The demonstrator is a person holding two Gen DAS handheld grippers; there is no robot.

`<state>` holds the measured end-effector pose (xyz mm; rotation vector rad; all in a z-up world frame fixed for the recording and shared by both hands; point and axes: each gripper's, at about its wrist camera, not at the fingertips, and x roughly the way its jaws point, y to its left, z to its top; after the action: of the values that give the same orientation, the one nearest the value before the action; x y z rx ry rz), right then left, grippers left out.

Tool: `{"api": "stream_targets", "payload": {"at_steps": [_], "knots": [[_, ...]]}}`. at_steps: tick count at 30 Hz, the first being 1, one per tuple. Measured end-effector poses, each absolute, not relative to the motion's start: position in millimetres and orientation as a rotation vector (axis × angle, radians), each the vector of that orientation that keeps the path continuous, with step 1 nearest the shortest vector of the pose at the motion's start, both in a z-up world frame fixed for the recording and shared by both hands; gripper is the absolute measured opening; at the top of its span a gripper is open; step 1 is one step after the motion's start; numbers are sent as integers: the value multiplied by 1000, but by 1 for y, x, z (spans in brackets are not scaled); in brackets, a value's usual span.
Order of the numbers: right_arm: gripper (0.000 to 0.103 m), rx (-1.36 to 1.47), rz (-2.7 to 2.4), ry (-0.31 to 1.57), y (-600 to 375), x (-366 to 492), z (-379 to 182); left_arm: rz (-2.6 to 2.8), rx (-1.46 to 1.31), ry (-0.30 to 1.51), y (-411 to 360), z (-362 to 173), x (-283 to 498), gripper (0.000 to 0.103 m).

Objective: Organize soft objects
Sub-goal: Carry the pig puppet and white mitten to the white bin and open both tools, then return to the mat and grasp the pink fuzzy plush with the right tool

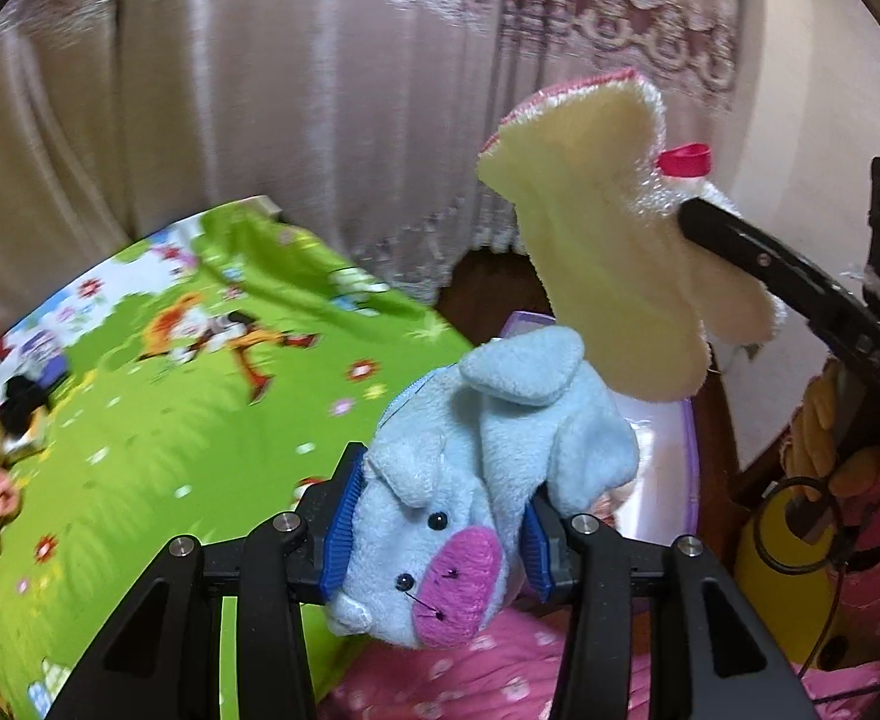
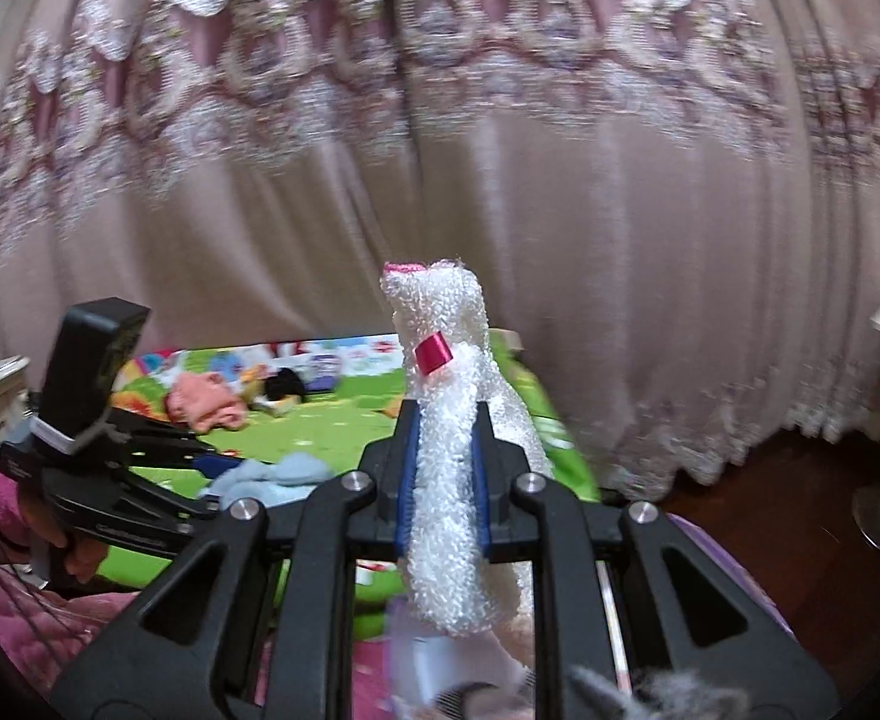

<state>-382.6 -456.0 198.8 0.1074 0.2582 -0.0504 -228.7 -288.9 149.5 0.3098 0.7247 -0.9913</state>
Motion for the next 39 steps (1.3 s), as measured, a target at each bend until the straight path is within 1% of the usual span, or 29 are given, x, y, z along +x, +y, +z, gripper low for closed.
{"api": "stream_targets", "payload": {"at_steps": [10,12,14,15,16,17,18,20,21,22,23,27,31,36,39], "knots": [[19,162,-233,316,-515,-415,180,-1096,384,712,-355,138,-251,47],[19,174,-251,328,-523,-417,176,-1106,383,716,-365,134,-252,49],[19,182,-273,344,-529,-419,171,-1106,373,710,-375,127,-253,56],[19,185,-280,350,-531,-420,168,-1109,363,713,-378,123,-252,63],[20,190,-289,359,-535,-418,165,-1119,352,723,-382,118,-250,66],[21,187,-300,378,-538,-416,161,-1145,339,748,-386,110,-248,75],[24,162,-325,420,-539,-410,157,-1161,334,794,-390,101,-246,79],[41,133,-364,467,-538,-404,152,-1143,335,891,-393,85,-240,79],[45,138,-357,467,-538,-404,152,-1135,332,910,-391,82,-239,79],[51,157,-331,449,-537,-405,154,-1129,327,917,-387,80,-237,79],[54,167,-318,434,-536,-407,155,-1119,322,916,-382,80,-235,79],[55,173,-284,419,-529,-401,160,-1052,299,870,-348,89,-220,79],[55,190,-181,426,-508,-379,160,-898,287,825,-297,88,-195,80],[55,153,-15,499,-455,-326,153,-643,243,837,-208,71,-152,80],[59,109,86,555,-413,-291,144,-486,185,874,-148,57,-127,80]]}}
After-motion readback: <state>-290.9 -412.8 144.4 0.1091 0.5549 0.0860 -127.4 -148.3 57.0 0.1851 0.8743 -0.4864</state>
